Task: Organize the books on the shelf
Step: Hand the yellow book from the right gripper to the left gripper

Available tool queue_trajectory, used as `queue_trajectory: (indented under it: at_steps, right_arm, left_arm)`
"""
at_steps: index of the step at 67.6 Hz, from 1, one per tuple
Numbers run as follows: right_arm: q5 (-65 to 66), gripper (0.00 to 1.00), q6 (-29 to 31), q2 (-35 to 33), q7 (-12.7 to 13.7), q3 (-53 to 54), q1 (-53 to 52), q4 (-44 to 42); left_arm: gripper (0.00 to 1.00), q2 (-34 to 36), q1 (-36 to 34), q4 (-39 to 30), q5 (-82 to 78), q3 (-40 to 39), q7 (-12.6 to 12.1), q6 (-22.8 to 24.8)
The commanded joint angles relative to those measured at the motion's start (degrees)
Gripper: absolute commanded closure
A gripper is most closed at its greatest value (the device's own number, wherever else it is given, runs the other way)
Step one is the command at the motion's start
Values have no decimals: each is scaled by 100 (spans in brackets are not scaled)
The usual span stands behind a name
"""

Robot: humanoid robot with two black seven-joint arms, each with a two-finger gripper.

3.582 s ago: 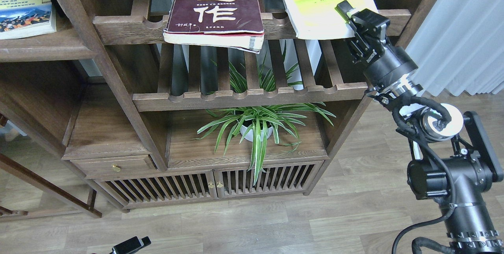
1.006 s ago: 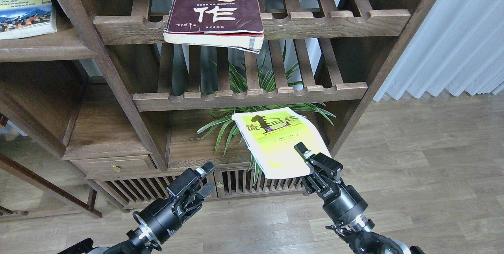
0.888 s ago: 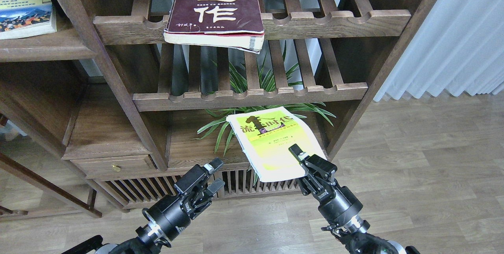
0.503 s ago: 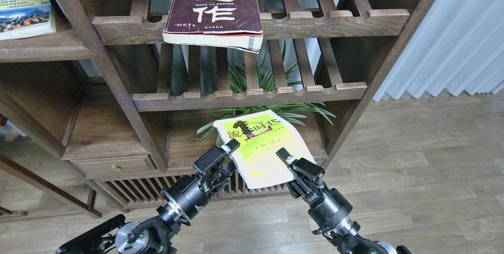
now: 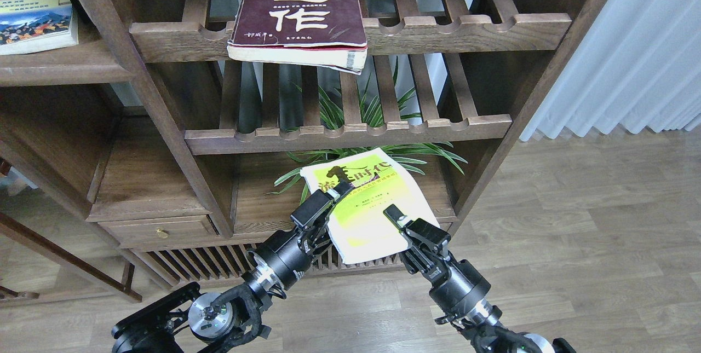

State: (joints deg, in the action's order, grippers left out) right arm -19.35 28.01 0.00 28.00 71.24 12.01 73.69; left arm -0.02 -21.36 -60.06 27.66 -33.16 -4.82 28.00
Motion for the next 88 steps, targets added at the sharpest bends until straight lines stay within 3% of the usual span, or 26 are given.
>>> queue_trajectory:
  at_steps: [1, 5, 7, 18, 21, 31, 43, 59, 63, 67, 68, 71, 74, 78, 81, 88]
  right_arm:
    - [-8, 97, -1, 0, 0, 4, -6, -3]
    - [-8, 97, -1, 0, 0, 4, -6, -3]
    - [1, 97, -1, 0, 0, 4, -6, -3]
    - [1, 97, -1, 0, 0, -5, -6, -12]
    - [10, 97, -1, 0, 0, 4, -6, -21]
    - [27, 97, -1, 0, 0, 4, 3, -30]
    - [45, 97, -1, 0, 0, -5, 12, -30]
    - [168, 93, -1, 0, 0, -22, 3, -39]
    - [194, 84, -1, 0, 0, -57, -41, -65]
    - [300, 69, -1, 0, 0, -101, -111, -179]
    - [378, 61, -1, 0, 0, -110, -164, -258]
    - [510, 49, -1, 0, 0, -110, -225, -363]
    - [773, 27, -1, 0, 0, -119, -304, -556]
    - [1029, 7, -1, 0, 0, -119, -340, -724]
    - [1169, 0, -1, 0, 0, -119, -357, -820]
    - [1179, 0, -1, 0, 0, -119, -357, -909]
  left_arm:
    - [1, 2, -52, 29, 2, -68, -11, 0]
    - [4, 2, -105, 29, 20, -68, -11, 0]
    - [13, 2, -131, 20, 29, -68, 7, 0]
    - [39, 2, -184, 3, 38, -165, 51, 0]
    - [51, 2, -176, 3, 38, -165, 68, 0]
    - [64, 2, -167, 12, 46, -95, 77, 0]
    - [93, 2, -176, -32, 266, -112, 297, 0]
    - [100, 2, -211, -59, 336, -139, 200, 0]
    - [100, 2, -211, -59, 336, -77, 121, 0]
    - [100, 2, -219, -59, 336, -68, 42, 0]
    - [100, 2, -211, -67, 336, -68, -10, 0]
    - [100, 2, -211, -76, 345, -68, -54, 0]
    - [100, 2, -202, -103, 336, -59, -116, 0]
    - [100, 2, -202, -155, 336, -24, -134, 0]
    - [100, 2, -202, -199, 336, 2, -134, 0]
    - [100, 274, -211, -261, 336, 20, -160, 0]
